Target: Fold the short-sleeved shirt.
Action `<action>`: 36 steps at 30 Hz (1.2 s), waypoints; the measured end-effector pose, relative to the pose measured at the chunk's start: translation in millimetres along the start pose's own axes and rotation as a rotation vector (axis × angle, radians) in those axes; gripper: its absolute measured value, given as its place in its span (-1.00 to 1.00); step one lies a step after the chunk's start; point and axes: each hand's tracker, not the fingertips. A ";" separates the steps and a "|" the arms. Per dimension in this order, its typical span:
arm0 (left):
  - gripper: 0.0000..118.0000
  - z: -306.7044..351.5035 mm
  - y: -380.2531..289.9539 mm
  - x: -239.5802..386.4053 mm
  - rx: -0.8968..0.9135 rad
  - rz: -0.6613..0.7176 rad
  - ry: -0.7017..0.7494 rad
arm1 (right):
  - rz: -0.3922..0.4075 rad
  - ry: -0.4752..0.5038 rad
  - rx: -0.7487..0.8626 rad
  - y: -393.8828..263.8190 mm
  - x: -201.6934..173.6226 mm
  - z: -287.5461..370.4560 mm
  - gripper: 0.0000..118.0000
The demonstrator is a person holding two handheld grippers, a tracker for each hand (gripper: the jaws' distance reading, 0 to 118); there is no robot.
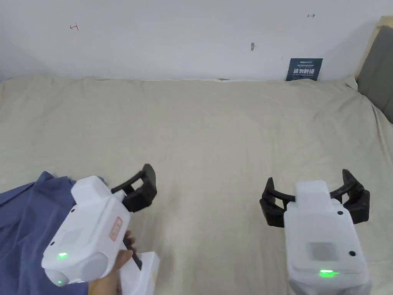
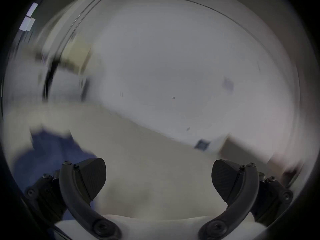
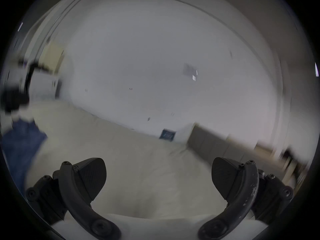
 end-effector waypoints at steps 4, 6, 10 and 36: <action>1.00 2.5 5.9 -36.7 0.000 0.752 -0.197 | 0.493 -0.225 0.243 8.2 -30.6 16.4 1.00; 1.00 5.3 0.3 -44.4 0.026 0.900 -0.213 | 0.631 -0.297 0.337 5.2 -38.4 20.8 1.00; 1.00 9.5 11.5 -23.4 -0.009 0.460 -0.069 | 0.444 -0.208 0.263 13.8 -26.7 21.4 1.00; 1.00 3.6 -24.5 36.5 0.130 -0.689 0.122 | -0.419 0.126 -0.063 6.1 30.8 6.0 1.00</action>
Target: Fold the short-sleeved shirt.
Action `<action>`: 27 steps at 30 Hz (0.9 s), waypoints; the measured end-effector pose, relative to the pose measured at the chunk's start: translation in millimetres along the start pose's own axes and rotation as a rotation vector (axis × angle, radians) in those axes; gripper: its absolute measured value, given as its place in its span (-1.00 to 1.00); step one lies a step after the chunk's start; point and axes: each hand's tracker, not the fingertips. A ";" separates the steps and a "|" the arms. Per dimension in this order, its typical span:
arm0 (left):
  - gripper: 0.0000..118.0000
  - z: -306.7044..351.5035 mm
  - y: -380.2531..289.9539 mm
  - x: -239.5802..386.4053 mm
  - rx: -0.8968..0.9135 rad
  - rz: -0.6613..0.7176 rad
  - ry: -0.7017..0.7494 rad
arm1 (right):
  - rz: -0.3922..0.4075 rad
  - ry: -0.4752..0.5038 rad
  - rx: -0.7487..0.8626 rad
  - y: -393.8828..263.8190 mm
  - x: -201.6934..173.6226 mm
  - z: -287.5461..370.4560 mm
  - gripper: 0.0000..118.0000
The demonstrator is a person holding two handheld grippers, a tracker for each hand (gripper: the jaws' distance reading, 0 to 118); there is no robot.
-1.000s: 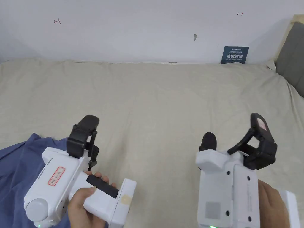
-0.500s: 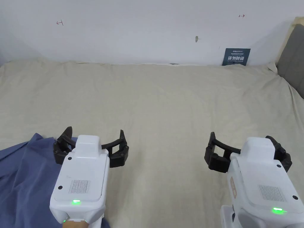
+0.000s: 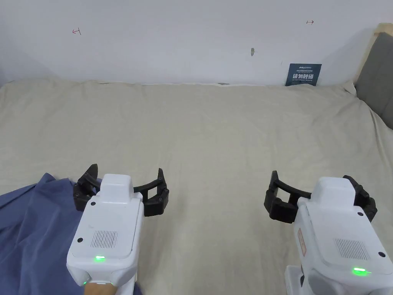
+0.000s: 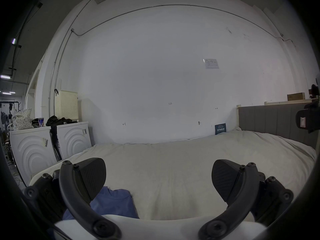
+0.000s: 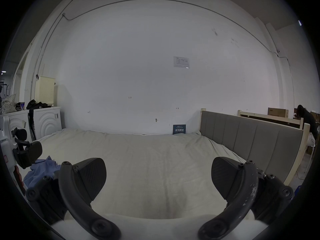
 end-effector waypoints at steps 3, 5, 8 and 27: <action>1.00 1.0 0.4 -0.8 0.006 0.009 0.001 | 0.001 0.003 0.003 0.4 0.5 0.2 1.00; 1.00 2.6 2.2 -0.2 0.006 0.016 0.004 | 0.005 0.003 0.004 0.9 -0.2 0.4 1.00; 1.00 2.1 1.7 -1.0 0.006 0.018 0.008 | 0.011 0.004 0.004 0.9 -0.7 0.2 1.00; 1.00 1.9 3.7 -3.1 0.012 0.037 0.011 | 0.015 0.000 0.003 3.7 -2.1 -2.5 1.00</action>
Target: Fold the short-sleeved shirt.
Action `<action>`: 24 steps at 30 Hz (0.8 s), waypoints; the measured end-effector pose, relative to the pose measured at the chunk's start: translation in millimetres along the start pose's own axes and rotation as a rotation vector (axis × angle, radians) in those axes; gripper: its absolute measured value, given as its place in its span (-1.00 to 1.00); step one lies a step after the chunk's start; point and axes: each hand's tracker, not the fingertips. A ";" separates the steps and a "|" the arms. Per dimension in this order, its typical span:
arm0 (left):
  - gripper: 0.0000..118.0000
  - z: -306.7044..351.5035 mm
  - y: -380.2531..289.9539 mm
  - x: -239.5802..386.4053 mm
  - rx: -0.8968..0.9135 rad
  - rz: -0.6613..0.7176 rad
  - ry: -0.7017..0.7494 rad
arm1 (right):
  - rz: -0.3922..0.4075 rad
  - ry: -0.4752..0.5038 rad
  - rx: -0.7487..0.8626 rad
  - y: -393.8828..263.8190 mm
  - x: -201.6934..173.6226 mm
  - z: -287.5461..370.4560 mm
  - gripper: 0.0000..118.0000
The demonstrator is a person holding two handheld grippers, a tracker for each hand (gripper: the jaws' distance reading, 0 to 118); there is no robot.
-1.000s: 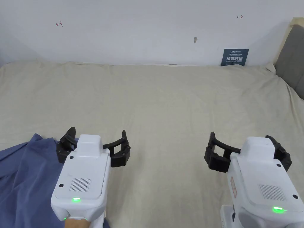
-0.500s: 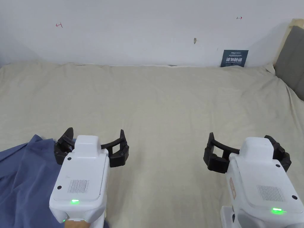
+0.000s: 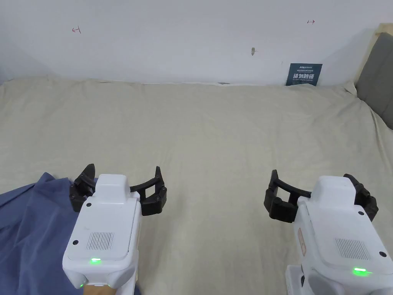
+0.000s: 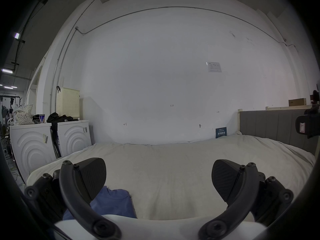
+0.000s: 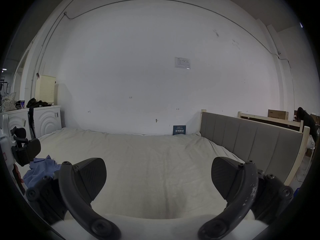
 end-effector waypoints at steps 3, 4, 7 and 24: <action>1.00 -1.0 0.3 0.6 0.004 0.002 0.000 | 0.002 0.000 0.001 0.9 -0.4 -0.7 1.00; 0.96 -1.0 0.5 0.6 0.003 0.002 0.000 | 0.003 0.001 0.001 1.2 -0.7 -0.8 0.96; 0.22 0.3 2.3 -0.6 0.000 0.019 -0.020 | 0.009 0.006 -0.004 2.6 -2.2 -1.0 0.33; -1.00 7.3 10.8 -57.5 -0.042 0.032 0.065 | 0.041 0.168 0.001 17.3 -56.5 -28.9 -0.97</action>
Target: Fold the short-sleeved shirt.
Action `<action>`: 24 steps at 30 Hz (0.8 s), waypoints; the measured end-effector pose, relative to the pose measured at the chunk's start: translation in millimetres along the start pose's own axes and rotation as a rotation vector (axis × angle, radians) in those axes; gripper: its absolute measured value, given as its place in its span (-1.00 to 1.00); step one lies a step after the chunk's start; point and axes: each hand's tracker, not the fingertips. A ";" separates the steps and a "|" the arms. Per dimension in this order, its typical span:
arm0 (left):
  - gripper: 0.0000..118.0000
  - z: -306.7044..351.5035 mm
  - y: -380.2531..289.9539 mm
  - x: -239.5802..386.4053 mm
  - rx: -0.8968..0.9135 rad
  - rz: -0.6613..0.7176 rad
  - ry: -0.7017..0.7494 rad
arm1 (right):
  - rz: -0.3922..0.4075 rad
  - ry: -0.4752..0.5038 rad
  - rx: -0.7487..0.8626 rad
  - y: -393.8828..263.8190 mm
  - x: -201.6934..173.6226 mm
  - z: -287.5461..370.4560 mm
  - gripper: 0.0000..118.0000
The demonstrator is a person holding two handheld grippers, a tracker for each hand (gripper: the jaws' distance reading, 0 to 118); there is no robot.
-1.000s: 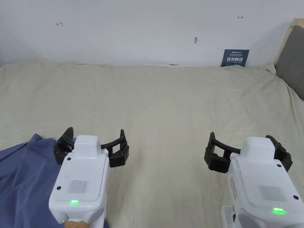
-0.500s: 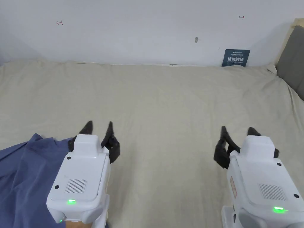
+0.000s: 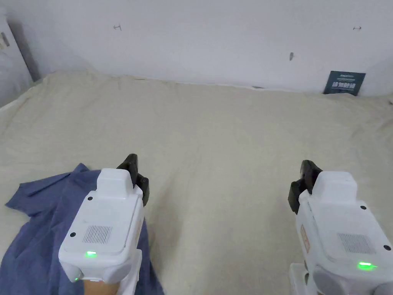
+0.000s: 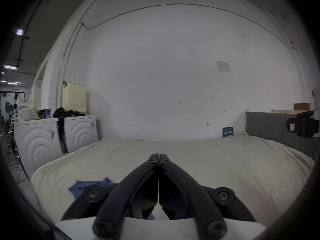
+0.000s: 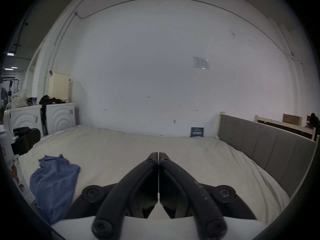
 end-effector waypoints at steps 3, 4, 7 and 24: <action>-1.00 9.4 -0.1 -34.5 -0.015 0.023 0.088 | 0.006 0.088 0.013 5.8 -32.9 -10.9 -0.97; -1.00 13.3 -0.4 -47.6 -0.019 0.030 0.117 | 0.004 0.120 0.019 7.5 -45.5 -14.1 -0.97; -1.00 25.2 -3.3 -83.5 -0.036 0.007 0.209 | 0.006 0.210 0.025 11.1 -82.9 -21.7 -0.96; -1.00 96.9 -11.9 -202.1 -0.110 0.007 0.472 | -0.005 0.482 0.019 11.1 -203.5 -16.7 -0.96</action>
